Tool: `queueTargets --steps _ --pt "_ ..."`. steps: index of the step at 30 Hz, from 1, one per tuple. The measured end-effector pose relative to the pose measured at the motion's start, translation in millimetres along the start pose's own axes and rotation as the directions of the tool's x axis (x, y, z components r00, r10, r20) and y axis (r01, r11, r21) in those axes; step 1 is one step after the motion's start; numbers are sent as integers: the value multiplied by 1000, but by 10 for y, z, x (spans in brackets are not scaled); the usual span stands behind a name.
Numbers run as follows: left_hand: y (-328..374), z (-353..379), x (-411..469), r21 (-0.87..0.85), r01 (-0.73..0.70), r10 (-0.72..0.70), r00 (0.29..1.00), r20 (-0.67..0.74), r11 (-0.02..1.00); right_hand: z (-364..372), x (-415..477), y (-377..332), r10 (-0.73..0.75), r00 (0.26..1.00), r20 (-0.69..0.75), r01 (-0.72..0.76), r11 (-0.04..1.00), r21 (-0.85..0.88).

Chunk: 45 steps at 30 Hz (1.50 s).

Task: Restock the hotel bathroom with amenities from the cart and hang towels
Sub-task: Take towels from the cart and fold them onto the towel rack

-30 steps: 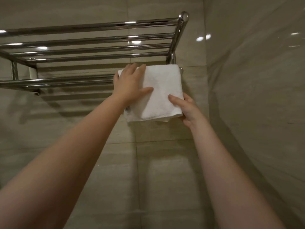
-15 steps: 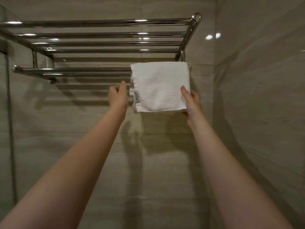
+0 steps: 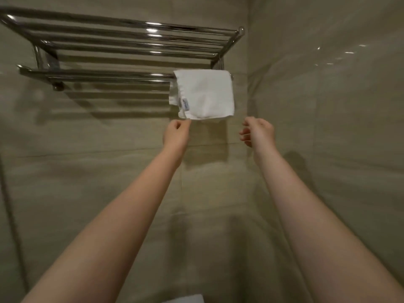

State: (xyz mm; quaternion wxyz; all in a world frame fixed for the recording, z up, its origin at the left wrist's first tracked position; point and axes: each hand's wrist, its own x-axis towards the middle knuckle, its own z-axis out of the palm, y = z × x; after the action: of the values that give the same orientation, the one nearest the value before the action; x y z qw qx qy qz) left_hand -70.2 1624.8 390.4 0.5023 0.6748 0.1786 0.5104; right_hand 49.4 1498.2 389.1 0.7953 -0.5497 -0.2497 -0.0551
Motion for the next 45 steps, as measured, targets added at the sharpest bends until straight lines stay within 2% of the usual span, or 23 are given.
queueTargets --steps 4,9,15,20,27,34,39,42,45 --pt "161 166 -580 -57 49 -32 965 261 997 -383 -626 -267 49 999 -18 -51 994 -97" --pt "402 514 -1391 -192 145 -40 884 465 971 -1050 -1283 -621 -2 995 -104 -21 975 -220" --pt "816 985 -2474 -317 306 -27 757 653 898 -1980 -2075 -1216 -127 951 -282 20 935 -355" --pt "1279 1294 -3553 -380 408 60 613 788 830 -2770 -2881 -1855 -250 868 -428 31 889 -457" --pt "2069 1243 -5164 -441 535 202 446 872 721 -3663 -4288 -2748 -377 719 -584 -16 831 -557" --pt "2713 976 -6651 -402 636 361 201 910 659 -4340 -5591 -3338 -460 550 -697 -74 805 -589" --pt "2915 926 -7569 -297 674 420 -23 907 677 -4799 -6383 -3531 -495 371 -785 -173 794 -583" --pt "2944 936 -8098 -213 678 437 -177 882 704 -5052 -6804 -3556 -492 238 -838 -260 799 -543" --pt "2904 970 -8608 -153 652 438 -299 848 742 -5342 -7231 -3503 -485 119 -866 -347 797 -494"
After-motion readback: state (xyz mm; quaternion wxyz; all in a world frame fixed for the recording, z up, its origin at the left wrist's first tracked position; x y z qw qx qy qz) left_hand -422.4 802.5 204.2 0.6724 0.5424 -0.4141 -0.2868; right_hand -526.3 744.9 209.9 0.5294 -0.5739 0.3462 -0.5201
